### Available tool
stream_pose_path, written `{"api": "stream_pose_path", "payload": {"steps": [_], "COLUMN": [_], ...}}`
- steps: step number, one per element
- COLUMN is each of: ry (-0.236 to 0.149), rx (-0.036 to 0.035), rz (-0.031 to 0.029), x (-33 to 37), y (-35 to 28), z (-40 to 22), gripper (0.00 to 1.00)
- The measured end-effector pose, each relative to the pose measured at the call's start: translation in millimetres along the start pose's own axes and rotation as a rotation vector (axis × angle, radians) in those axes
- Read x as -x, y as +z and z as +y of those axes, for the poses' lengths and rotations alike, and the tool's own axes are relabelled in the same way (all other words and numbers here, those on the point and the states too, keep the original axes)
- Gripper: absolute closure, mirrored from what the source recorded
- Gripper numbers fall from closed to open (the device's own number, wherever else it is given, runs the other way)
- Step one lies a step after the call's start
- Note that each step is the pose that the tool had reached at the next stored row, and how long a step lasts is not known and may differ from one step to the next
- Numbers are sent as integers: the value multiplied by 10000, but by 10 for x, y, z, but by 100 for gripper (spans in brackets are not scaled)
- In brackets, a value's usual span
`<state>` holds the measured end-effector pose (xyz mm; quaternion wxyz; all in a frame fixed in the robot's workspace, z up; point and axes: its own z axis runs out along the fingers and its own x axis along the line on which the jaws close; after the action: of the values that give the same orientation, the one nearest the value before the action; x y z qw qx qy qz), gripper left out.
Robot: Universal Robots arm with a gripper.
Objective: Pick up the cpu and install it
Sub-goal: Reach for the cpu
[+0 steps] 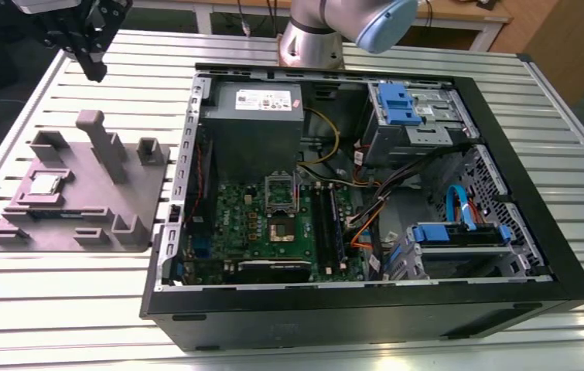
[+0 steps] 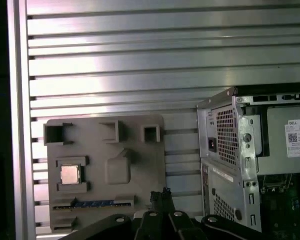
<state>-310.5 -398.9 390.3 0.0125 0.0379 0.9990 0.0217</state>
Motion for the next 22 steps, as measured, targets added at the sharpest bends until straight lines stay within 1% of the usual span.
{"api": "stream_pose_path", "payload": {"steps": [1, 2, 4, 12, 15, 19, 22], "ry": [0, -1, 0, 0, 0, -1, -1], "rx": [-1, 0, 0, -1, 0, -1, 0], "rz": [1, 0, 0, 1, 0, 0, 1], "x": [-26, -26, -157, -163, -180, -226, -242], "y": [6, 6, 43, 43, 43, 43, 44], "z": [-2, -2, -14, -14, -16, -19, -21], "gripper": [90, 90, 90, 90, 90, 90, 90]}}
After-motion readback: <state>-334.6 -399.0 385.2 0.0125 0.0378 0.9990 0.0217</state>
